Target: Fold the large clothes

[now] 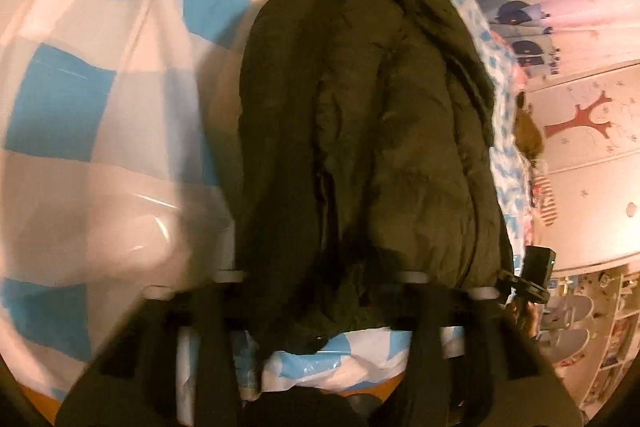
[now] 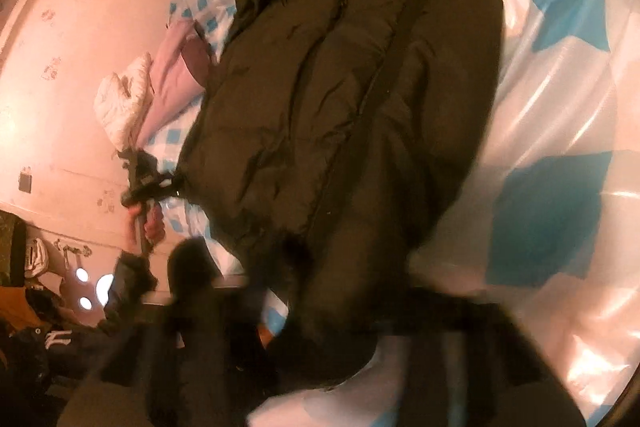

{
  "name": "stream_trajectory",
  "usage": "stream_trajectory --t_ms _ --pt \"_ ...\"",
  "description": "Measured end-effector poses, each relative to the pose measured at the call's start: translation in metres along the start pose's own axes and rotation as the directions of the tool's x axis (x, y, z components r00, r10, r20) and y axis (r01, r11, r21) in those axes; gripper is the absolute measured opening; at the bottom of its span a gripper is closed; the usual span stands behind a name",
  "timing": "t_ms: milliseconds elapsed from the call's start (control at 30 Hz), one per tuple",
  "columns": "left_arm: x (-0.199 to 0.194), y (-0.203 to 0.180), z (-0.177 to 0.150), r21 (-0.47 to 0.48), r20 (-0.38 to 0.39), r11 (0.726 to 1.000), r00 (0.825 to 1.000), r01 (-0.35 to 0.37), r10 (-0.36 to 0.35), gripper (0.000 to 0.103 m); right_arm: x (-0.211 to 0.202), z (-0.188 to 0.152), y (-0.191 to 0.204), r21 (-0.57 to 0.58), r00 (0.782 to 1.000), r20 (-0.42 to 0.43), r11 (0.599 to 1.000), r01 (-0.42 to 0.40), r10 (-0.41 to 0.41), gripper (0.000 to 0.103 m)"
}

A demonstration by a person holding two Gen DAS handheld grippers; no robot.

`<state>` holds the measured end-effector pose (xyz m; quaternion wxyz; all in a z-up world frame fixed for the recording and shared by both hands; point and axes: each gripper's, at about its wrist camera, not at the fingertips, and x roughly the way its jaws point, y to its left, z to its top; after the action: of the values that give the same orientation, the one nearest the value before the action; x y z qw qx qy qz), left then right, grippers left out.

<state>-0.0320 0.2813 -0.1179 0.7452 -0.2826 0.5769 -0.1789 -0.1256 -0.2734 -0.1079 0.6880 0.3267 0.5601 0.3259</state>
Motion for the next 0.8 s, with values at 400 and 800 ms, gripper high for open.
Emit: stream_trajectory --t_ms 400,800 --pt "-0.11 -0.092 -0.048 0.162 0.137 0.977 0.977 0.141 -0.164 0.003 -0.102 -0.031 0.091 -0.229 0.905 0.302 0.944 -0.237 0.3 0.009" --pt "-0.142 -0.007 -0.199 -0.032 0.083 0.969 0.966 0.246 -0.243 0.004 -0.128 -0.162 0.02 -0.061 0.839 0.38 0.916 -0.397 0.389 0.009"
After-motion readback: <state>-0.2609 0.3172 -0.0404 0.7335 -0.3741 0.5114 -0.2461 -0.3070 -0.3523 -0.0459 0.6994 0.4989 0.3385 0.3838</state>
